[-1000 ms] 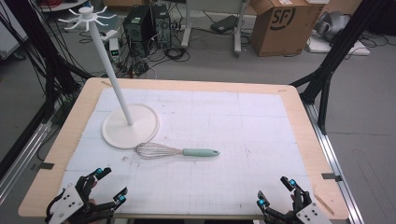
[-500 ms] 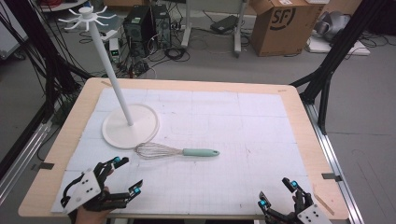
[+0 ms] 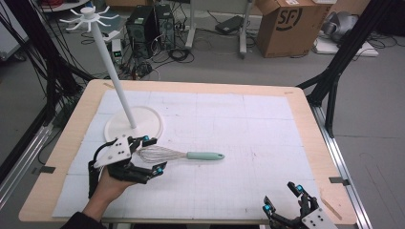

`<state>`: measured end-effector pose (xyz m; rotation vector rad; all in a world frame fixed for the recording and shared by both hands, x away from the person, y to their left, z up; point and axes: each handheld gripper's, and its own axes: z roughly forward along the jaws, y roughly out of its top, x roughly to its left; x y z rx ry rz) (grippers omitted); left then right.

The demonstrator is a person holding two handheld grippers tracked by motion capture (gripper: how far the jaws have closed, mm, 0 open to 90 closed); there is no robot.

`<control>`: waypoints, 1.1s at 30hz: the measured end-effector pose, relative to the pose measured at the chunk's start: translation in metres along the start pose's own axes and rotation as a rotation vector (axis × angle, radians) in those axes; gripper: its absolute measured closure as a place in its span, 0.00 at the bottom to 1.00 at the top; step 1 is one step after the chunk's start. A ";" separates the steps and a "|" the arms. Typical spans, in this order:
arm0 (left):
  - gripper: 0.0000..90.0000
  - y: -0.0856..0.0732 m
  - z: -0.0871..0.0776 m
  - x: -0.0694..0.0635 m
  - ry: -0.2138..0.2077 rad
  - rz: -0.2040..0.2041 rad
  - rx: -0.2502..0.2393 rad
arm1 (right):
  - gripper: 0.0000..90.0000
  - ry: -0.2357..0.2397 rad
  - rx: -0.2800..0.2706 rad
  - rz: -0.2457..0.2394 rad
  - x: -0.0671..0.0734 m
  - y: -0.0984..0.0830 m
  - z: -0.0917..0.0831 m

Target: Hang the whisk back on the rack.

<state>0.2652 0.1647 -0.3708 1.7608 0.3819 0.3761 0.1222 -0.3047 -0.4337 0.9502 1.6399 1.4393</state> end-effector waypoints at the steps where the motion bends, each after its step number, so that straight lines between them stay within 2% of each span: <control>1: 0.23 0.004 0.005 0.003 -0.015 0.005 0.012 | 0.17 -0.004 0.002 0.000 0.000 0.000 0.000; 7: 0.30 0.020 0.041 0.019 -0.136 0.019 0.088 | 0.17 -0.007 -0.001 0.013 -0.003 -0.001 0.000; 8: 0.30 0.019 0.046 0.021 -0.148 0.015 0.100 | 0.17 -0.007 -0.001 0.013 -0.003 -0.001 0.000; 12: 0.33 0.016 0.066 0.032 -0.211 -0.010 0.197 | 0.17 -0.004 -0.006 0.014 -0.003 -0.001 -0.002; 15: 0.36 0.016 0.076 0.038 -0.263 -0.023 0.228 | 0.17 -0.005 -0.009 0.017 -0.004 -0.001 -0.002; 17: 0.36 0.016 0.085 0.040 -0.273 -0.024 0.273 | 0.17 -0.004 -0.010 0.019 -0.004 -0.001 -0.002; 20: 0.36 0.016 0.098 0.047 -0.301 -0.015 0.314 | 0.17 -0.003 -0.010 0.016 -0.003 -0.001 -0.002; 23: 0.37 0.013 0.111 0.052 -0.301 0.011 0.375 | 0.17 0.004 -0.011 0.015 -0.003 -0.001 -0.002; 27: 0.38 0.003 0.125 0.057 -0.315 0.010 0.413 | 0.17 0.002 -0.010 0.021 -0.003 -0.001 -0.003; 29: 0.39 -0.003 0.130 0.057 -0.312 0.022 0.445 | 0.17 0.000 -0.011 0.021 -0.004 -0.001 -0.003; 31: 0.40 -0.008 0.138 0.055 -0.331 0.045 0.479 | 0.17 0.000 -0.011 0.021 -0.004 -0.001 -0.004; 32: 0.41 -0.008 0.138 0.055 -0.331 0.045 0.479 | 0.17 0.000 -0.011 0.021 -0.004 -0.001 -0.004; 33: 0.41 -0.006 0.143 0.053 -0.331 0.077 0.500 | 0.17 -0.002 -0.011 0.021 -0.004 -0.001 -0.003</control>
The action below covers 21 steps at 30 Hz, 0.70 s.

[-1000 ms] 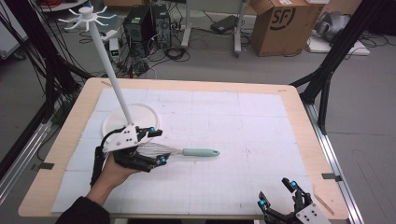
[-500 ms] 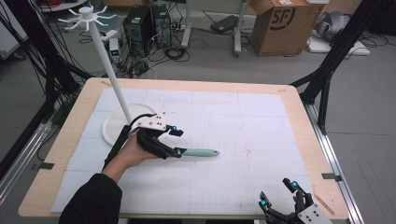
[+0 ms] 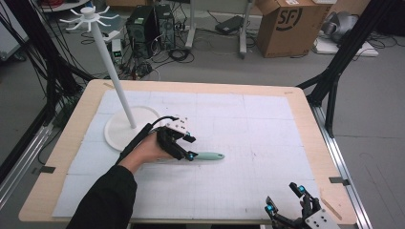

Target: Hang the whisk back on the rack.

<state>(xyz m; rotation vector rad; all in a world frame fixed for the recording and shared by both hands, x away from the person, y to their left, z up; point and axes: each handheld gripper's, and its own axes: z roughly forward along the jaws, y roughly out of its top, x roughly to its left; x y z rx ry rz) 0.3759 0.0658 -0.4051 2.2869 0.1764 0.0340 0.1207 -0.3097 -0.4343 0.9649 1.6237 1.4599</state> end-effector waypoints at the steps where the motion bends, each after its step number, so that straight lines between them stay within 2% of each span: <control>1: 0.41 0.008 0.004 -0.001 0.005 0.035 0.041 | 0.17 0.000 0.002 -0.001 0.000 0.000 0.000; 3: 0.41 0.014 0.006 -0.002 -0.008 0.042 0.044 | 0.17 0.000 0.003 -0.002 0.000 0.000 0.000; 4: 0.42 0.018 0.009 -0.001 -0.013 0.059 0.060 | 0.17 -0.001 0.004 -0.002 0.001 0.000 -0.001; 8: 0.43 0.024 0.021 0.003 -0.028 0.068 0.129 | 0.17 -0.007 -0.003 0.003 -0.001 0.000 -0.004; 11: 0.44 0.024 0.033 0.008 -0.047 0.082 0.200 | 0.17 -0.012 -0.010 0.005 -0.002 0.000 -0.006; 16: 0.47 0.019 0.040 0.009 -0.063 0.081 0.238 | 0.17 -0.017 -0.017 0.012 -0.003 0.000 -0.009; 21: 0.47 0.013 0.046 0.007 -0.066 0.114 0.308 | 0.17 -0.018 -0.016 0.014 -0.004 0.000 -0.009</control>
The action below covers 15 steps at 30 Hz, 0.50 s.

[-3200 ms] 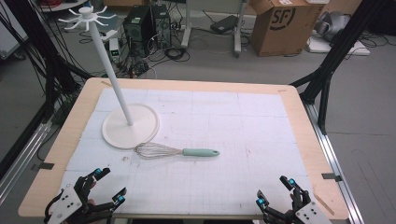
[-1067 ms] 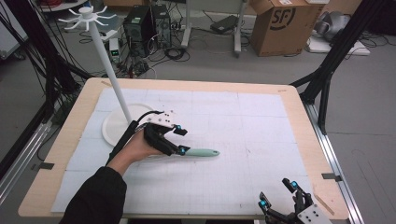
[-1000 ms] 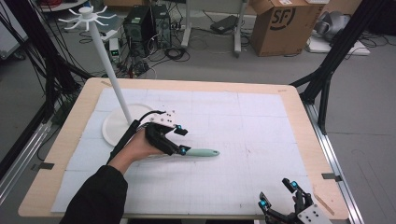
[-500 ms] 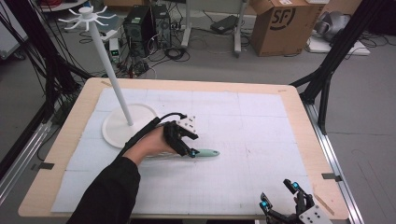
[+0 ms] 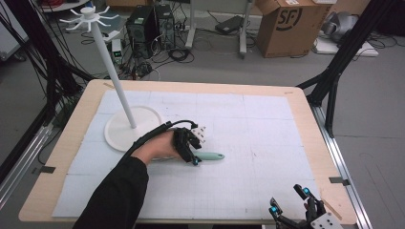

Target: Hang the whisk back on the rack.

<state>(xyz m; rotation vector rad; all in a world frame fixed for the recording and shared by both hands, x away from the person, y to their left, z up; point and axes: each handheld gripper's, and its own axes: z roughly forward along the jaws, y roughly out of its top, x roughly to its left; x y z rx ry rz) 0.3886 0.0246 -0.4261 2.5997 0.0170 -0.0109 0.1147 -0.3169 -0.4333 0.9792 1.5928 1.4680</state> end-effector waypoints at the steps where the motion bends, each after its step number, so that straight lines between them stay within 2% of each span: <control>1: 0.49 0.000 0.002 -0.001 0.003 0.014 0.007 | 0.17 0.002 0.003 0.001 0.001 0.000 0.001; 3: 0.50 0.001 0.004 -0.003 0.008 0.031 0.032 | 0.17 0.001 0.003 -0.003 0.000 0.000 0.001; 9: 0.57 0.002 0.004 -0.004 -0.006 0.052 0.041 | 0.17 0.000 0.003 -0.004 0.001 0.001 0.001; 15: 0.67 0.004 0.004 -0.004 -0.016 0.046 0.054 | 0.17 -0.001 -0.001 -0.003 0.000 0.001 0.000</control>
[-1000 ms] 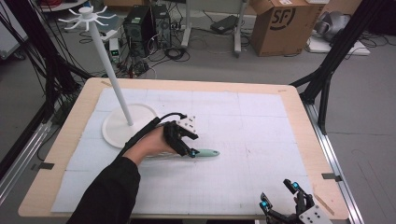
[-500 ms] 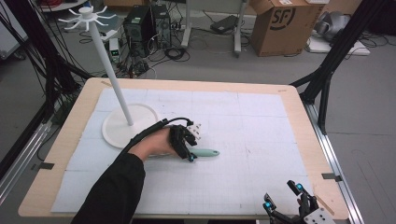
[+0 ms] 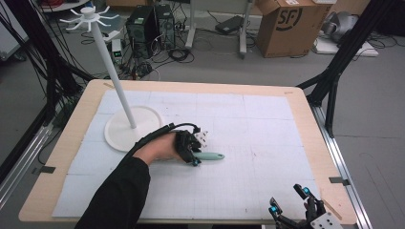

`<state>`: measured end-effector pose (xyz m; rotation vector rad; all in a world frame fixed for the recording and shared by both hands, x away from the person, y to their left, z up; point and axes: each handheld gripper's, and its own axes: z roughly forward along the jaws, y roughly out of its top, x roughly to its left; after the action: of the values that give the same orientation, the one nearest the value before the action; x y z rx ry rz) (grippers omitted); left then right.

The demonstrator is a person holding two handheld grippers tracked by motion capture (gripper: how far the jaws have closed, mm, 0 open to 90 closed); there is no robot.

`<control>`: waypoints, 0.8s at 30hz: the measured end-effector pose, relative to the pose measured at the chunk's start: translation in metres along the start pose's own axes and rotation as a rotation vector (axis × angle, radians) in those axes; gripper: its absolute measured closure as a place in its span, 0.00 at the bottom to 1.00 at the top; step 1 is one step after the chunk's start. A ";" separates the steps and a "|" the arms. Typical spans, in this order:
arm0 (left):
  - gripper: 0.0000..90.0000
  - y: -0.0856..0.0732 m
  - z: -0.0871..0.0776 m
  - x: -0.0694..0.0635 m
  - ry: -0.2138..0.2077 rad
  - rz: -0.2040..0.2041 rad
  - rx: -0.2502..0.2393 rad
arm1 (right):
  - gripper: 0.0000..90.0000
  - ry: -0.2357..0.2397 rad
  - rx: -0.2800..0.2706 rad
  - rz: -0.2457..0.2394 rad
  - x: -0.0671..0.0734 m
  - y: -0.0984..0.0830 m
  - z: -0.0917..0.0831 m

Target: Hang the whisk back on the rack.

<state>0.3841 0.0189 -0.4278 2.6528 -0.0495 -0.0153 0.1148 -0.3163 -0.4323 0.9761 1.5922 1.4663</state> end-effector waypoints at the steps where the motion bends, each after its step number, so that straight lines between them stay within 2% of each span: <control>1: 0.69 0.001 0.000 0.000 0.006 -0.008 0.006 | 0.17 0.000 0.000 0.000 0.000 0.000 0.000; 3: 0.76 0.002 -0.001 0.001 0.005 -0.003 0.008 | 0.17 -0.001 0.000 -0.001 0.000 0.000 0.000; 7: 0.76 0.003 -0.001 0.001 0.008 -0.025 0.021 | 0.17 -0.002 0.002 -0.003 0.000 0.000 0.000; 10: 0.77 0.004 -0.001 0.000 0.013 -0.015 0.025 | 0.17 -0.003 0.004 -0.004 0.000 0.000 0.000; 11: 0.77 0.004 -0.001 -0.001 0.018 0.003 0.022 | 0.17 -0.003 0.004 -0.004 0.000 0.000 0.000; 17: 0.77 0.002 -0.006 -0.001 0.018 -0.019 0.021 | 0.17 -0.008 -0.001 -0.001 -0.001 0.000 -0.001; 20: 0.77 0.000 -0.021 0.000 0.029 -0.046 -0.021 | 0.17 -0.008 0.000 0.001 -0.001 0.000 -0.001; 21: 0.77 0.000 -0.029 -0.001 0.050 -0.047 -0.048 | 0.17 -0.009 -0.001 0.001 -0.001 0.000 -0.001; 22: 0.77 0.000 -0.041 -0.004 0.050 -0.057 -0.082 | 0.17 -0.009 0.000 -0.001 -0.001 0.000 -0.001; 23: 0.77 0.000 -0.041 -0.004 0.050 -0.057 -0.082 | 0.17 -0.009 0.000 -0.002 -0.001 0.000 -0.001; 24: 0.77 0.000 -0.047 -0.006 0.074 -0.055 -0.095 | 0.17 -0.009 -0.001 -0.003 -0.001 0.000 0.000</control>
<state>0.3795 0.0410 -0.3864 2.5567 0.0476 0.0606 0.1149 -0.3174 -0.4324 0.9777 1.5863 1.4586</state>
